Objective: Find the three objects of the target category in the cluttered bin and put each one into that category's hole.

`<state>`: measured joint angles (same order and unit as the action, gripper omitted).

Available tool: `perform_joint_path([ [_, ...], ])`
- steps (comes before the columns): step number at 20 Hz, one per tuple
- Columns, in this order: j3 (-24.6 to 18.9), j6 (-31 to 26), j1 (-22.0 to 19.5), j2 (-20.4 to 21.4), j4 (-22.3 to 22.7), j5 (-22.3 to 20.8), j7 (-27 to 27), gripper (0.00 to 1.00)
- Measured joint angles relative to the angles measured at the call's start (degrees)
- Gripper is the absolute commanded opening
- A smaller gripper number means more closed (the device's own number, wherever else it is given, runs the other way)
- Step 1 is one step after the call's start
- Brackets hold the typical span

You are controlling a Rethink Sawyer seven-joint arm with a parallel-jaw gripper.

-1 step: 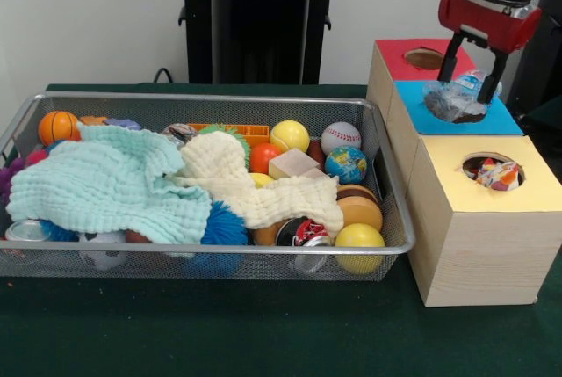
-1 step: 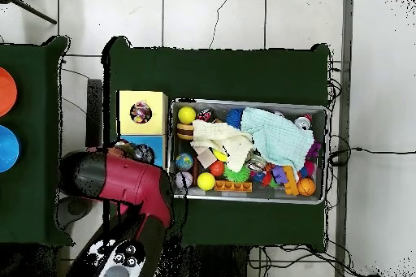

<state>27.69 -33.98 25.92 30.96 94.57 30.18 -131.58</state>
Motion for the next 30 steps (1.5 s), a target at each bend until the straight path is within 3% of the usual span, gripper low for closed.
perform_joint_path([
  [10,2.16,-8.74,1.29,1.5,0.0,-0.02,-0.01,1.0],
  [11,2.16,-8.74,1.29,1.65,0.0,-0.02,-0.01,0.0],
  [30,2.15,-7.95,1.25,1.99,0.0,0.0,-0.01,0.0],
])
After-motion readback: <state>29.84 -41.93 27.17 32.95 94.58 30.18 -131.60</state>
